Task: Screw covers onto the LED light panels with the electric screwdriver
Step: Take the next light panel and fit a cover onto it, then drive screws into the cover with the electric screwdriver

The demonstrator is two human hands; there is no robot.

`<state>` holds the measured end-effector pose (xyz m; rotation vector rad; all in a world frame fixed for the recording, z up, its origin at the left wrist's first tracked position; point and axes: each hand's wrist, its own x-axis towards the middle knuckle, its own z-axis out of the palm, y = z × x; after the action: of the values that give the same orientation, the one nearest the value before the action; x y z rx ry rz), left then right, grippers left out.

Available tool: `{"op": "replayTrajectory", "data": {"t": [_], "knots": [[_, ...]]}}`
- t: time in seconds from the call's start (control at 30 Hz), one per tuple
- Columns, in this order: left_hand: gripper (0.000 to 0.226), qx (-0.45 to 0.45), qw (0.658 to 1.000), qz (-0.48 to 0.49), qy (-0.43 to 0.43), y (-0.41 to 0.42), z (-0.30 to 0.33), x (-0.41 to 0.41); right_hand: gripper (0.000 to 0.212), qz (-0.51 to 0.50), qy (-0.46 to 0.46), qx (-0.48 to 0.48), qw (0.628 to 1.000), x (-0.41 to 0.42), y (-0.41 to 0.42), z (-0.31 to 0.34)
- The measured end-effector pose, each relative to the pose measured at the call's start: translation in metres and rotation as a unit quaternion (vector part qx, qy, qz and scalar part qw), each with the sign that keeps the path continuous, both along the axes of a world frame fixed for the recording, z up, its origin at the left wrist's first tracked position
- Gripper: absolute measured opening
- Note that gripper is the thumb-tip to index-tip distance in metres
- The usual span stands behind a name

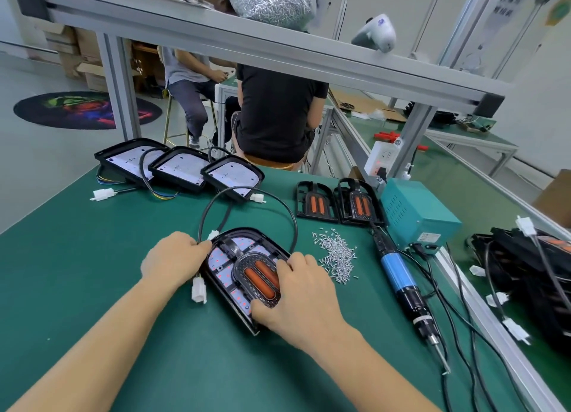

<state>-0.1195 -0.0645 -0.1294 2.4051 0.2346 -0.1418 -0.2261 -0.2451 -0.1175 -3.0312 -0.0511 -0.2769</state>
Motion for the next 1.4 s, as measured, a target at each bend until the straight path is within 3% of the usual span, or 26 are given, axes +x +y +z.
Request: {"op": "replayTrajectory", "data": {"t": [0.1,0.23,0.33,0.43,0.53,0.67,0.87,1.2,1.3,1.4], "knots": [[0.045,0.145,0.989,-0.020,-0.014,-0.004,0.006,0.000,0.057,0.037,-0.029,0.013,0.999,-0.004,-0.006,-0.003],[0.045,0.256,0.964,-0.016,-0.072,-0.005,0.015,0.001,0.051,0.042,-0.100,0.155,0.982,-0.010,-0.037,0.007],[0.028,0.204,0.960,-0.040,-0.190,-0.021,0.026,0.005,0.037,-0.077,-0.135,0.185,0.971,-0.008,-0.087,0.013],[0.016,0.079,0.957,-0.119,-0.252,-0.061,0.040,0.008,0.037,-0.220,-0.061,0.126,0.965,-0.001,-0.143,0.009],[0.016,0.041,0.950,-0.223,-0.215,-0.108,0.048,0.012,0.030,-0.296,0.029,0.063,0.953,0.002,-0.175,-0.001],[0.015,0.069,0.925,-0.356,-0.110,-0.159,0.041,0.018,0.032,-0.324,0.089,0.102,0.936,0.007,-0.187,-0.011],[0.026,0.138,0.905,-0.403,-0.016,-0.186,0.024,0.025,0.044,-0.329,0.101,0.157,0.926,0.017,-0.190,-0.017],[0.022,0.250,0.877,-0.402,-0.081,-0.201,0.015,0.023,0.049,-0.339,0.081,0.180,0.920,0.022,-0.193,-0.027],[0.019,0.296,0.851,-0.424,-0.094,-0.202,0.014,0.022,0.049,-0.339,0.079,0.179,0.920,0.023,-0.193,-0.028],[0.032,0.353,0.809,-0.457,-0.113,-0.204,0.014,0.021,0.052,-0.338,0.080,0.175,0.921,0.024,-0.194,-0.029]]}}
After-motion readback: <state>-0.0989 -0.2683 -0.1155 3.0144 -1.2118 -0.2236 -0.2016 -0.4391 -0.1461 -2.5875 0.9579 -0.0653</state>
